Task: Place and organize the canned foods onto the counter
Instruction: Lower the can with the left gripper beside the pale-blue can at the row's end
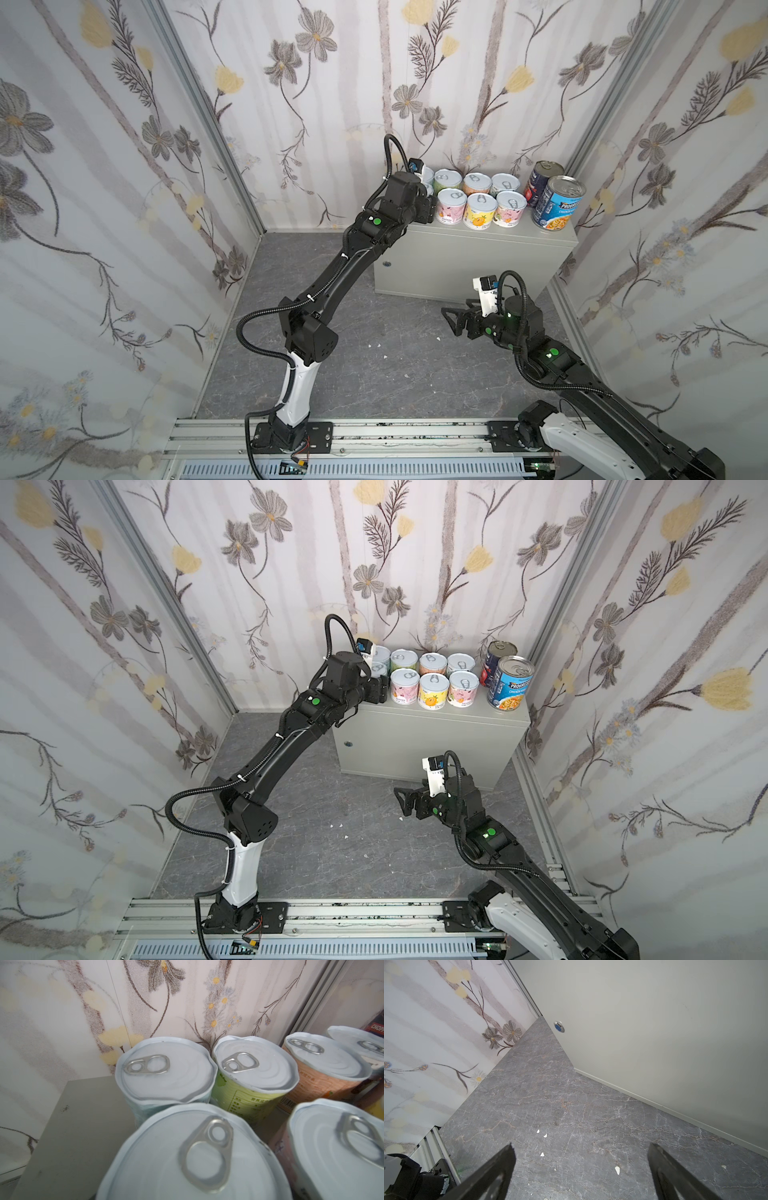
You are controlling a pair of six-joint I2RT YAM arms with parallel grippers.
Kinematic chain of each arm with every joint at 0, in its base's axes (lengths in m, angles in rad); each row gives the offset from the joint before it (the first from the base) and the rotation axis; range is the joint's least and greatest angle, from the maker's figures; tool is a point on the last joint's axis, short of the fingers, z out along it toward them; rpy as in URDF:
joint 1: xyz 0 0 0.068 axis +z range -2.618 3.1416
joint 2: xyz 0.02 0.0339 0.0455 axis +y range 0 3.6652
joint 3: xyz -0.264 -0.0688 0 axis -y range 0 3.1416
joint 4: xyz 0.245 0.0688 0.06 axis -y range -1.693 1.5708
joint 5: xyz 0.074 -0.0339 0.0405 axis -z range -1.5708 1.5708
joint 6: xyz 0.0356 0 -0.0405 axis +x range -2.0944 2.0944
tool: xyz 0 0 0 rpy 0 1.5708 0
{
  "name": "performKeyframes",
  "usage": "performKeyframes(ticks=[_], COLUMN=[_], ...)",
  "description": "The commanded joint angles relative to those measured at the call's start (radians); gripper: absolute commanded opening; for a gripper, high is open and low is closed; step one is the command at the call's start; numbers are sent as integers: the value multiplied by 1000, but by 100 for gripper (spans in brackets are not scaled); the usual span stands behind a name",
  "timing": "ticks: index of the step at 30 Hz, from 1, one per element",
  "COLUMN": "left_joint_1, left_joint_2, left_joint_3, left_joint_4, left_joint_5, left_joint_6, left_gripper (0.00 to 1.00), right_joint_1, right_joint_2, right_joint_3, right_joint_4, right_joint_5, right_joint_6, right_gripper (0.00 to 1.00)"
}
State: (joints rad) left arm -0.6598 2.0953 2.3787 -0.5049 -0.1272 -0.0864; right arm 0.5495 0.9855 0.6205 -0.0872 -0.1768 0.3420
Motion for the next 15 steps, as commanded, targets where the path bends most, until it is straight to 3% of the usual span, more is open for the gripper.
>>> performKeyframes(ticks=[1,15], left_joint_1=[3,2], left_joint_2=[-1,-4], left_joint_3=[19,161], left_joint_4=[51,52], left_joint_5=[0,14], left_joint_6=[-9,-35], left_gripper=[78,86], right_joint_1=[1,0], right_joint_2=[2,-8], right_joint_3=[-2,6], right_joint_4=[33,16], right_joint_5=[-4,-13], right_joint_6=[-8,-3], right_gripper=[100,100])
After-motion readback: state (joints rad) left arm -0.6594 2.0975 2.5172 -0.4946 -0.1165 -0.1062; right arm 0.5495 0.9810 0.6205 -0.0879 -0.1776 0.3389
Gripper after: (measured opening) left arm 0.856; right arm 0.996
